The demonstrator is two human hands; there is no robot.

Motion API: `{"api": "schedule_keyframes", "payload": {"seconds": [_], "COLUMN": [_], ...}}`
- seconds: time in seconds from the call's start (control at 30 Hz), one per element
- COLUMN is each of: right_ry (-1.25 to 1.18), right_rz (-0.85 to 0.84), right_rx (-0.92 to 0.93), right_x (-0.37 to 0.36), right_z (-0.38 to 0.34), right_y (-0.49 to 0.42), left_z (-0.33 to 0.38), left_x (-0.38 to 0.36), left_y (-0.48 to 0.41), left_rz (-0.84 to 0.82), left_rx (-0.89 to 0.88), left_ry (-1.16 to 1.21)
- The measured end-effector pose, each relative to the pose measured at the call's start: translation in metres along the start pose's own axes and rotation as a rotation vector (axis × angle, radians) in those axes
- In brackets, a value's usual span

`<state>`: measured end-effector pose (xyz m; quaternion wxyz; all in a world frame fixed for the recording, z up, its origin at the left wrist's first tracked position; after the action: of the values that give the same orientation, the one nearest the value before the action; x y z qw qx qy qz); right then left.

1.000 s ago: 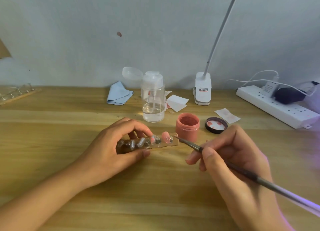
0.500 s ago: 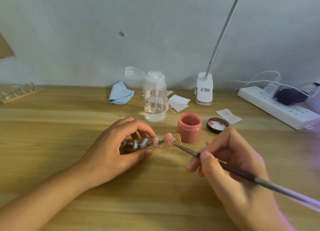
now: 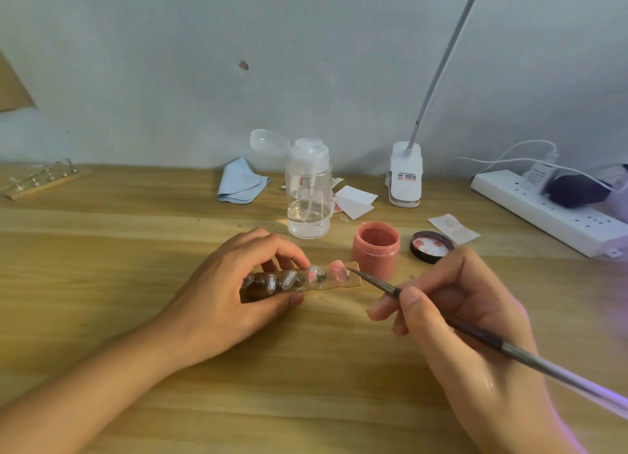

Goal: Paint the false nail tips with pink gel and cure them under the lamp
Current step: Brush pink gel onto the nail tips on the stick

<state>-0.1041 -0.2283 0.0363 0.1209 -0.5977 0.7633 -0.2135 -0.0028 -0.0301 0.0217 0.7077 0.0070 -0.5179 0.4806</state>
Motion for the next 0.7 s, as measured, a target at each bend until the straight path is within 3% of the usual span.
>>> {"api": "schedule_keyframes", "payload": {"seconds": [0.2,0.7], "right_ry": [0.065,0.065], "right_rz": [0.071,0.015], "right_rx": [0.044,0.033], "right_x": [0.0044,0.0011], "right_z": [-0.0005,-0.0012], "right_y": [-0.0008,-0.0009], "left_z": [0.0007,0.0014], "left_x": [0.0004,0.0009], "left_y": [0.0002,0.0009], "left_rz": [-0.002,0.002], "left_rx": [0.001,-0.013], "left_ry": [0.002,-0.004]}}
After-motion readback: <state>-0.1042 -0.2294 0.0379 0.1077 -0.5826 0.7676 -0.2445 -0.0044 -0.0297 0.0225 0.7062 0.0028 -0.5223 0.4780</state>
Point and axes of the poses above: each hand's wrist, its own y-axis away from the middle knuckle, its own x-axis out of the back of the hand, z = x × y, the point moved 4 cm from there along -y, towards the middle knuckle, and after that the axes turned 4 degrees about -y, right-handed, at the moved point
